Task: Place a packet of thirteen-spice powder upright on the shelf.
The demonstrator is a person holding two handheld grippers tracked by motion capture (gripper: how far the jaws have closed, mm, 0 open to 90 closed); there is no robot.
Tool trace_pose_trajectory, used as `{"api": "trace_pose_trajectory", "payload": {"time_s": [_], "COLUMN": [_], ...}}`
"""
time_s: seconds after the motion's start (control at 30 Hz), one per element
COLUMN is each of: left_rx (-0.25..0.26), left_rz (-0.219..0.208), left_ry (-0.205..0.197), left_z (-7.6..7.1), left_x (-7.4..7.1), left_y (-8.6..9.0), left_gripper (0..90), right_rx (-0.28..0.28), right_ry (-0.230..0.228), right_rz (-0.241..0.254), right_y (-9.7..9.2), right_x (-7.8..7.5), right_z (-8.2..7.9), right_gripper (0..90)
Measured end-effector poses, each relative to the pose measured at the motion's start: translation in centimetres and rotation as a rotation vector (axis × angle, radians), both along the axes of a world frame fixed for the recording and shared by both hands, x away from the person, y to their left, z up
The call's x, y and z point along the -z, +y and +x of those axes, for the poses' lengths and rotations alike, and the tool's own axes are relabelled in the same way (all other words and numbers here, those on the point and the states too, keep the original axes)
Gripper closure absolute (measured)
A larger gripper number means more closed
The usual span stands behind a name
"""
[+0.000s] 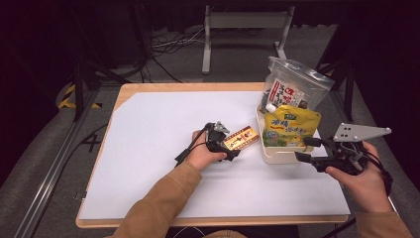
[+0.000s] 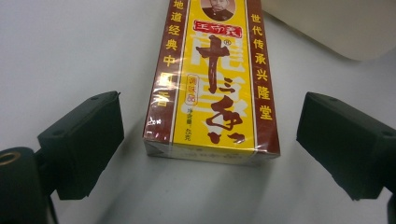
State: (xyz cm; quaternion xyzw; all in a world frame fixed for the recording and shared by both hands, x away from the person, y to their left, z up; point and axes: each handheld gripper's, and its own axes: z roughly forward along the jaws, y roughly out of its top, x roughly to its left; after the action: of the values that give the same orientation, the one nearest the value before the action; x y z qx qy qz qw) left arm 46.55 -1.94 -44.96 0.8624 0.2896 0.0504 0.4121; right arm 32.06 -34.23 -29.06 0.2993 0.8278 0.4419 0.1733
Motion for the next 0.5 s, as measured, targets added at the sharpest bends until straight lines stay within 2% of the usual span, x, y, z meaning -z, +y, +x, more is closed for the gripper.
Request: {"api": "trace_pose_trajectory", "payload": {"time_s": [0.3,0.43,0.5], "left_rx": [0.015,0.014,0.021], "left_rz": [0.049,0.054,0.08], "left_ry": [-0.032,-0.028,-0.058], "left_z": [-0.2,-0.24,-0.25], "left_x": [0.12,0.15,0.14], "left_y": [-0.45,-0.54,-0.48], "left_gripper": [13.3,20.7,25.9], "right_rx": [-0.001,-0.004,-0.004], "right_ry": [0.017,0.017,0.019], "right_rz": [0.013,0.015,0.013], "right_y": [0.12,0.15,0.14], "right_x": [0.34,0.38,0.44], "right_z": [0.21,0.19,0.2], "right_gripper": [41.3,41.3,41.3]}}
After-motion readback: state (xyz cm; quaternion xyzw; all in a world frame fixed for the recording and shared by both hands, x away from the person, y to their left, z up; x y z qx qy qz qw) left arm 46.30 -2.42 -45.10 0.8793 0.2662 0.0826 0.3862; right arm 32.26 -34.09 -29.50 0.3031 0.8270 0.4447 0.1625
